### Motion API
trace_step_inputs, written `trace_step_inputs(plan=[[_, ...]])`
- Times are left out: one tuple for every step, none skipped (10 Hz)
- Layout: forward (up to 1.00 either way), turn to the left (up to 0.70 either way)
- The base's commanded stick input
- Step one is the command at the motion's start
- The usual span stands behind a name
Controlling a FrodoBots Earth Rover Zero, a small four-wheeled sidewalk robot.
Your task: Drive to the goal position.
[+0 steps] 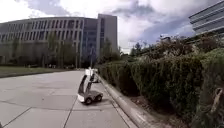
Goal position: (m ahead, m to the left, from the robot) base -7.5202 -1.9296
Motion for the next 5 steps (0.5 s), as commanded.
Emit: trace_step_inputs(plan=[[0.00,0.00],[0.00,0.00],[0.00,0.00],[0.00,0.00],[0.00,0.45]])
